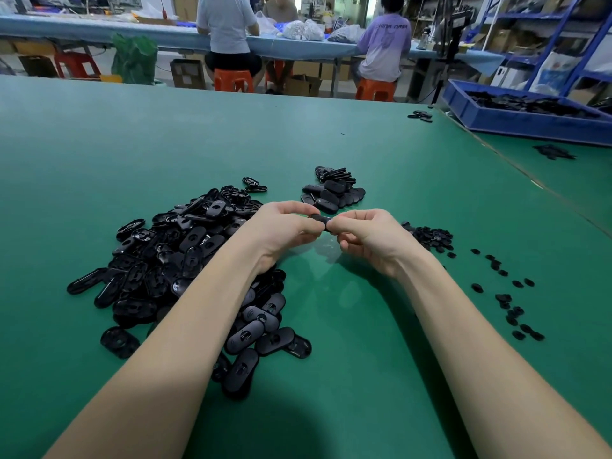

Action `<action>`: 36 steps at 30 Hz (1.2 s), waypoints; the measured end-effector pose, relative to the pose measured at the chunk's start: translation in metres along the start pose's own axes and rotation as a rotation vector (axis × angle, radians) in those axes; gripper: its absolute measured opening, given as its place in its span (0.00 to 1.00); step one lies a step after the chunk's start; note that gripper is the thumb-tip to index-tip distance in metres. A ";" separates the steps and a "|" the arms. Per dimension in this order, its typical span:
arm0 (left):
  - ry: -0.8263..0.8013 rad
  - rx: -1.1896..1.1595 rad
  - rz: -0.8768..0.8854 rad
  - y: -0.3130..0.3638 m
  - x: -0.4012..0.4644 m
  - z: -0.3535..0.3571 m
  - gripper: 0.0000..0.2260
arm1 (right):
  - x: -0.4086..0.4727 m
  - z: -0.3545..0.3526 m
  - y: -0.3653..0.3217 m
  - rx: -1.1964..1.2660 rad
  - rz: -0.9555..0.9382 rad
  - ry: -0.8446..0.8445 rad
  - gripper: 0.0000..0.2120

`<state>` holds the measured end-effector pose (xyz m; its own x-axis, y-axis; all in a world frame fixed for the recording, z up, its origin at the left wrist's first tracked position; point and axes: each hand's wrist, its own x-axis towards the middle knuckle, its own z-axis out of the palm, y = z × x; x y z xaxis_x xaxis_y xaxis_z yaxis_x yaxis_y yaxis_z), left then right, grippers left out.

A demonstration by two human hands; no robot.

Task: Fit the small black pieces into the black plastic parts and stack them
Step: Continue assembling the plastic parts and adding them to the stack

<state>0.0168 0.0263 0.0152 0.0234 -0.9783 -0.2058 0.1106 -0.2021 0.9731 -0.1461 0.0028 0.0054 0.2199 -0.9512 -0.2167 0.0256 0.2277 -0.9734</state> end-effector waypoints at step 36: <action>0.118 0.133 0.118 -0.007 0.012 0.002 0.04 | 0.044 -0.010 -0.007 -0.750 -0.316 0.435 0.06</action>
<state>0.0139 0.0164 0.0060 0.1459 -0.9850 -0.0924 -0.0319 -0.0981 0.9947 -0.1464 -0.0433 0.0022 -0.0794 -0.9753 0.2061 -0.6501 -0.1060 -0.7524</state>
